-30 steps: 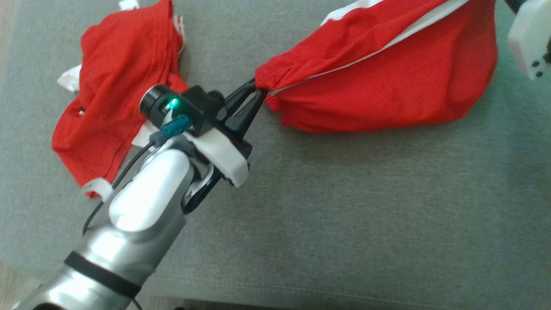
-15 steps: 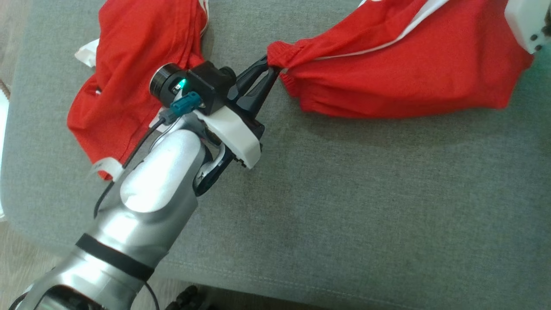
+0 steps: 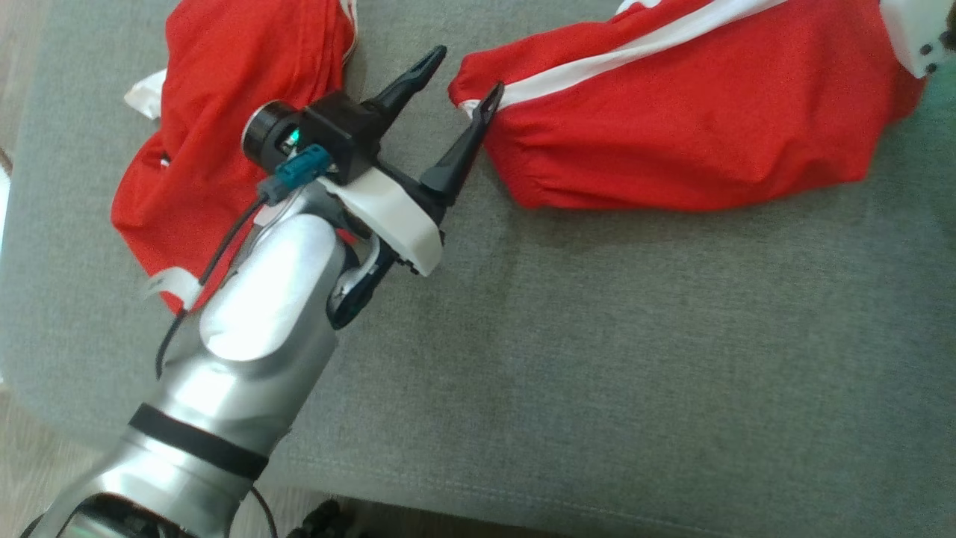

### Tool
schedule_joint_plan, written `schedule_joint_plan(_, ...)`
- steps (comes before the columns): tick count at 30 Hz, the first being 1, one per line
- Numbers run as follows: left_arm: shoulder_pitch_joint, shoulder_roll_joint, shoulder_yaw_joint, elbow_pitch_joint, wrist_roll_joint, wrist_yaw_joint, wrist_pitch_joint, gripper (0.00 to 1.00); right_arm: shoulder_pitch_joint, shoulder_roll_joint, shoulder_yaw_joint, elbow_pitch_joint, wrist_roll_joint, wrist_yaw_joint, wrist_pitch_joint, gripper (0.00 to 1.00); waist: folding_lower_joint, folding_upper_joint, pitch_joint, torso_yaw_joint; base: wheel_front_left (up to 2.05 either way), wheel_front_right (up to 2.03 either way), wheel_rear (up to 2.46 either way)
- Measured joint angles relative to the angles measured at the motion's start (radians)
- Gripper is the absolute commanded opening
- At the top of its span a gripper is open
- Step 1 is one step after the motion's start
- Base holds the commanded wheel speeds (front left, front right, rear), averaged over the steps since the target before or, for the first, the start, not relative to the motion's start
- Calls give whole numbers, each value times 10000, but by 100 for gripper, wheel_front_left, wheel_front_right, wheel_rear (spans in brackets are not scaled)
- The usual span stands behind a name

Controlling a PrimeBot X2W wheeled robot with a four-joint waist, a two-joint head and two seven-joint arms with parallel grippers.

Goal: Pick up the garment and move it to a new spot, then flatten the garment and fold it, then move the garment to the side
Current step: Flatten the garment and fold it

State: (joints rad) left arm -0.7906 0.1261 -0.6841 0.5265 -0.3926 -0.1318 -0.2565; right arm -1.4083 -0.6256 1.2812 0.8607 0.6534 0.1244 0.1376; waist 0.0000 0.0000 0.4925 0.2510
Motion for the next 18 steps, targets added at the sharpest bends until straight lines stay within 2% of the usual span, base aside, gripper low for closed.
schedule_joint_plan(5,140,8,570,-6,270,0,0,100,134,291,-184,516,614,0,-782,100,0,0,-444,-231,0,0,0)
schedule_joint_plan(14,1546,4,2211,-629,382,278,0,100,1534,1321,-1607,1103,2057,0,-3152,100,-2,1,-1737,-907,0,0,0)
schedule_joint_plan(18,2298,-4,2999,-1156,389,366,0,100,2372,1774,-2324,1231,2504,0,-3712,100,-2,1,-2332,-1318,0,0,0)
